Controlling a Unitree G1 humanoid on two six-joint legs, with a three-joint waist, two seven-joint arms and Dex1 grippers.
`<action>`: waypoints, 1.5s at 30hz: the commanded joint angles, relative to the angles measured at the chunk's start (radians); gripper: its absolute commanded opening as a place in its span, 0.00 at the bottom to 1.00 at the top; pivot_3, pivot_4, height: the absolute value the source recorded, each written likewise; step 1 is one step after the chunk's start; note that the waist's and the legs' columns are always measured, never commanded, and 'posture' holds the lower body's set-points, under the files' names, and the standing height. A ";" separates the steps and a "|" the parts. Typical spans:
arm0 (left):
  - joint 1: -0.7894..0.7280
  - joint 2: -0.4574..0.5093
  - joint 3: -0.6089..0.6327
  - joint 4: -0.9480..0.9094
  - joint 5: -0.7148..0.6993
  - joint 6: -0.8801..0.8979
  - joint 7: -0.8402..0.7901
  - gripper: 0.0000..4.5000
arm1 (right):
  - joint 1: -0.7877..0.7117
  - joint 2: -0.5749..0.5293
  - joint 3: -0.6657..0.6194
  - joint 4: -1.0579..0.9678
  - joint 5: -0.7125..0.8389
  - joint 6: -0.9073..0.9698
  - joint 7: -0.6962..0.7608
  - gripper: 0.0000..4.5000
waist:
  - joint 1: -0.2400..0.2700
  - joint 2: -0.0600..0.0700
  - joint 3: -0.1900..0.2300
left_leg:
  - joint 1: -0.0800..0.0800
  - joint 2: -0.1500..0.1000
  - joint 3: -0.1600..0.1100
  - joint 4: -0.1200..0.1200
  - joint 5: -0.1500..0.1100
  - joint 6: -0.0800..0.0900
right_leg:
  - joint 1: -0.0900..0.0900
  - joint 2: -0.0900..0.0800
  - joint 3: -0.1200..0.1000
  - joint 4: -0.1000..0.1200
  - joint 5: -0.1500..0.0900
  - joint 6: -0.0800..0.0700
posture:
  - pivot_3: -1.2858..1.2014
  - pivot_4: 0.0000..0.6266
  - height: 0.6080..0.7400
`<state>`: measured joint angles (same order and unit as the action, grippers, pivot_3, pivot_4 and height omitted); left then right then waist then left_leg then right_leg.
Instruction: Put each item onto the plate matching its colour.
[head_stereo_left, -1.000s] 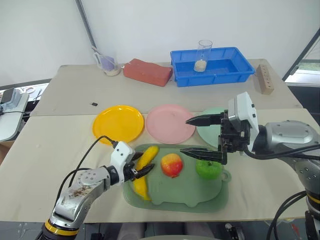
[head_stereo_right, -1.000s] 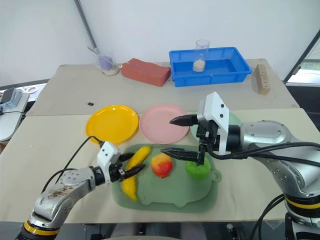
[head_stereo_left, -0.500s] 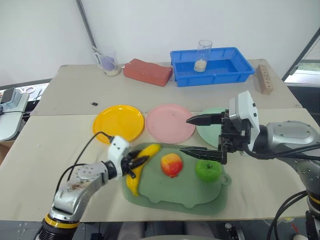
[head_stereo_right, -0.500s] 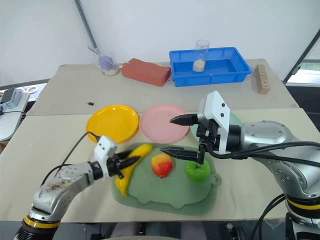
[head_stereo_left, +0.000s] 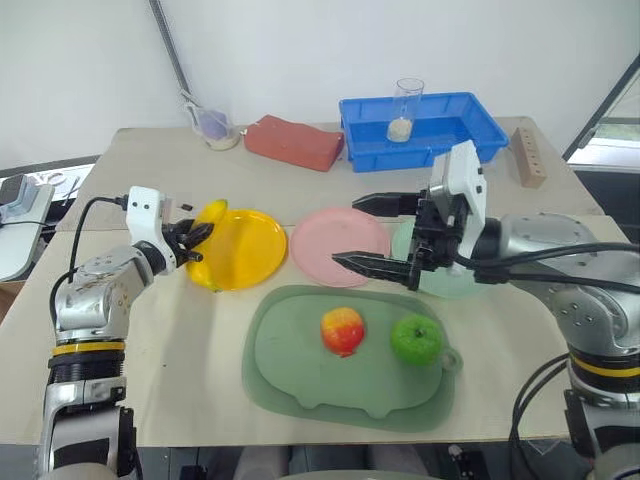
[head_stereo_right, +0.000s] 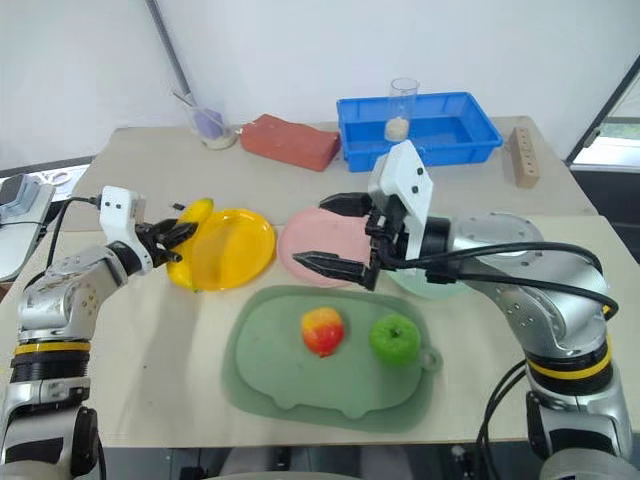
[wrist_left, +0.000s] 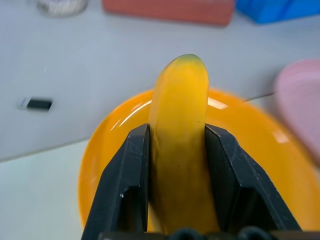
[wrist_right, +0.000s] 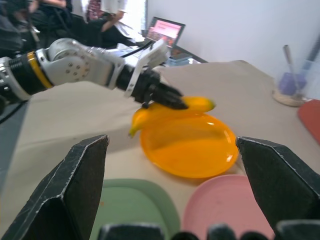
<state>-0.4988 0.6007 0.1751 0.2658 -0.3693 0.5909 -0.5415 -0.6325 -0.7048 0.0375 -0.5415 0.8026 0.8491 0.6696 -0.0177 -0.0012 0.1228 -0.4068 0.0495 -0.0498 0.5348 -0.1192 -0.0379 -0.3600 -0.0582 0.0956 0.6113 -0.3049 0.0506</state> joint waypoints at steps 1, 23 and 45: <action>-0.055 -0.006 -0.001 0.049 0.025 -0.077 -0.025 0.25 | -0.025 0.006 -0.003 -0.010 -0.015 0.007 -0.012 1.00 | 0.003 -0.001 0.000 | 0.000 0.000 -0.001 -0.001 0.000 0.000 | 0.000 0.001 0.000 0.000 0.001 0.001 | 0.52 0.24 1.00; 0.048 0.110 -0.188 -0.428 -0.100 -0.169 -0.578 0.99 | 0.268 -0.212 -0.152 -0.097 -0.028 -0.068 0.196 1.00 | 0.004 -0.001 0.000 | 0.002 0.000 0.003 -0.004 0.000 -0.001 | 0.005 -0.002 0.000 -0.002 -0.002 -0.004 | 0.52 0.24 1.00; 0.078 -0.110 -0.524 -0.230 0.190 -0.597 -0.685 0.99 | 0.584 -0.304 -0.374 -0.372 0.166 0.023 0.078 1.00 | 0.001 -0.001 0.000 | -0.001 0.000 0.002 0.004 0.000 0.000 | 0.003 -0.001 0.000 -0.001 -0.002 -0.005 | 0.52 0.24 1.00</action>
<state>-0.3974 0.4956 -0.3534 0.0404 -0.1749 0.0004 -1.2279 -0.0522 -0.9982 -0.2973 -0.8853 0.9374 0.8642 0.7660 -0.0164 -0.0020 0.1232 -0.4075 0.0497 -0.0483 0.5388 -0.1194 -0.0377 -0.3571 -0.0596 0.0952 0.6098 -0.3068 0.0460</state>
